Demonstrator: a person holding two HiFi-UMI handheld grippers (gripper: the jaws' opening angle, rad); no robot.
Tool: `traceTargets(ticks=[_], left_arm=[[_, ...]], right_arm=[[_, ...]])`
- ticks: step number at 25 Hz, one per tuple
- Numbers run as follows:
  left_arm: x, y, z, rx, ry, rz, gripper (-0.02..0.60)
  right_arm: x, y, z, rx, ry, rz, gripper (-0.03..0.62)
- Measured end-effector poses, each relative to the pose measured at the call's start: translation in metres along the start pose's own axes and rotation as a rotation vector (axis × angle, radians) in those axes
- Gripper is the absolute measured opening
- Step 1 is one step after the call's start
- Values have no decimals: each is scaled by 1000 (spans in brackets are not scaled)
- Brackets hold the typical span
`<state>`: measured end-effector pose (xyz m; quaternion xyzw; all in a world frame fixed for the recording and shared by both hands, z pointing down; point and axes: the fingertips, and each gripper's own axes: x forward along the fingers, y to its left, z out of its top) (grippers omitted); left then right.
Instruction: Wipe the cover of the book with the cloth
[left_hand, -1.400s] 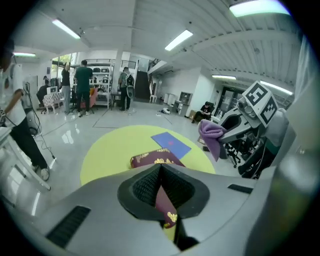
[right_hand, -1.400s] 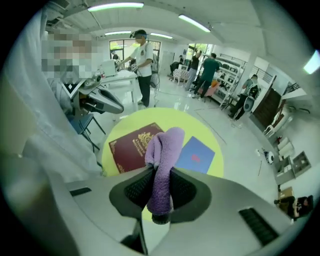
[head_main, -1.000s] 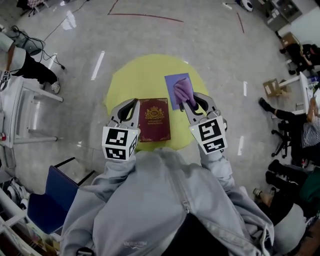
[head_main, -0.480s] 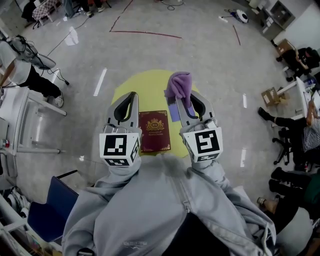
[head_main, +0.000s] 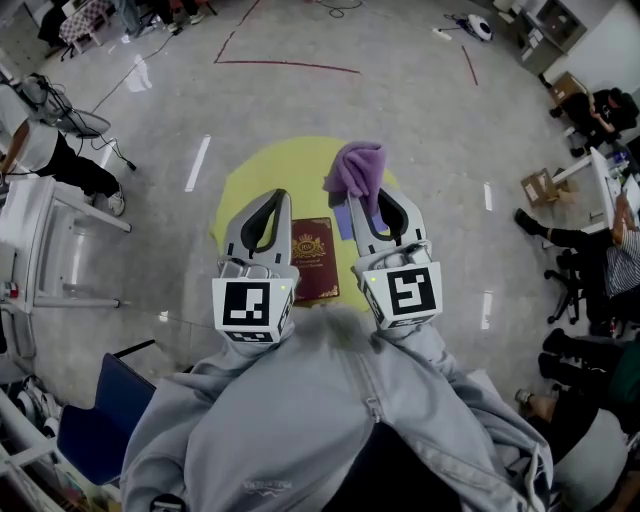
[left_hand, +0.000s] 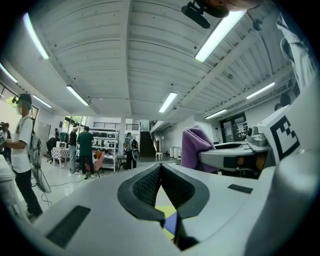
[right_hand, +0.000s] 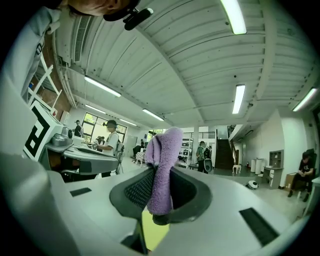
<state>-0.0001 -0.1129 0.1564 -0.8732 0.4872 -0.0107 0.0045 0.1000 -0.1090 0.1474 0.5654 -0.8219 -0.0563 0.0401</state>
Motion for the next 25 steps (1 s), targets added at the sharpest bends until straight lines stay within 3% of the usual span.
traceTargets(ticks=[13,21,25], left_arm=[[3,-9,-7,3,23,-8,18],[2,-12,-11,-1,27,-14,18],[2,-13,-10,-2,24,-18,18]], right_arm=[[-3,9,-10,40,32,36,86],[-4,11,-8,34,-10,45,86],[-5,11,-13,42,37,39,86]])
